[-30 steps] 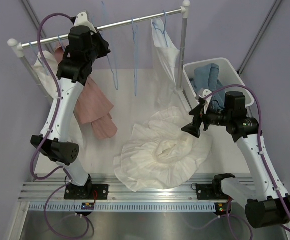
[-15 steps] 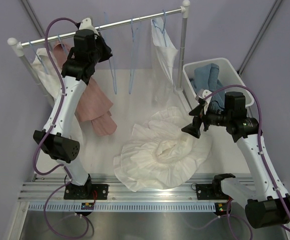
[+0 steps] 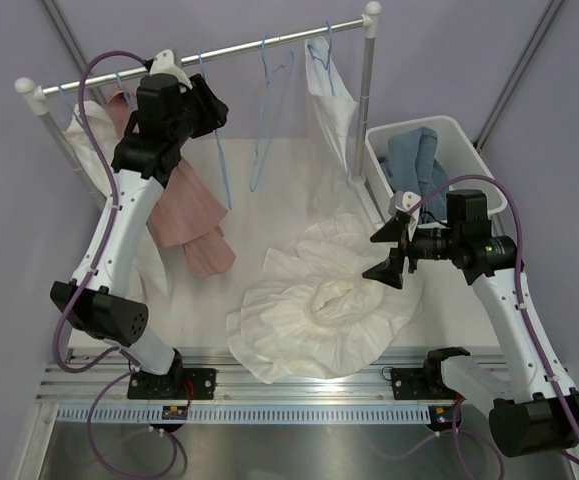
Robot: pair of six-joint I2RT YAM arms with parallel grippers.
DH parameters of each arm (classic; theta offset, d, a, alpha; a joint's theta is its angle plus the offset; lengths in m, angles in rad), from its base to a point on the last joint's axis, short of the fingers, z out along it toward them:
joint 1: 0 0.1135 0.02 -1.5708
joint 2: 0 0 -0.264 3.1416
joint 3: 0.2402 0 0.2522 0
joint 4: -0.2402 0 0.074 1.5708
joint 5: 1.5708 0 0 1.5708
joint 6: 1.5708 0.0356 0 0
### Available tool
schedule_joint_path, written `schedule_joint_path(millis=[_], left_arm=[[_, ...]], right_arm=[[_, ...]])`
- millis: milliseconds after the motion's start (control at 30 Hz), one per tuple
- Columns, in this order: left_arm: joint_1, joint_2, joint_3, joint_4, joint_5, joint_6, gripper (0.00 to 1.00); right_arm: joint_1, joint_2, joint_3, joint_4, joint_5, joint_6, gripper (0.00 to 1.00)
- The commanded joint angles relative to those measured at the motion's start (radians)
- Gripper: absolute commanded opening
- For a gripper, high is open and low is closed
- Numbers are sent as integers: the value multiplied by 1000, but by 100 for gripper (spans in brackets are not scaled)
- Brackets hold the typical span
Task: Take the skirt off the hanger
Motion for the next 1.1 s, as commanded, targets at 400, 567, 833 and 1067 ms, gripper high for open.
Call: schedule_joint_path(millis=[400, 567, 833, 1067], left_arm=[[6, -524, -374, 115, 137, 66, 99], [7, -719, -584, 40, 61, 149, 99], [6, -1048, -856, 8, 101, 186, 99], [6, -1239, -996, 18, 156, 143, 99]], right_arm=[[352, 132, -101, 42, 414, -354, 99], [454, 299, -136, 261, 725, -359, 99], [468, 516, -161, 366, 833, -397, 87], [462, 392, -63, 173, 644, -308, 3]])
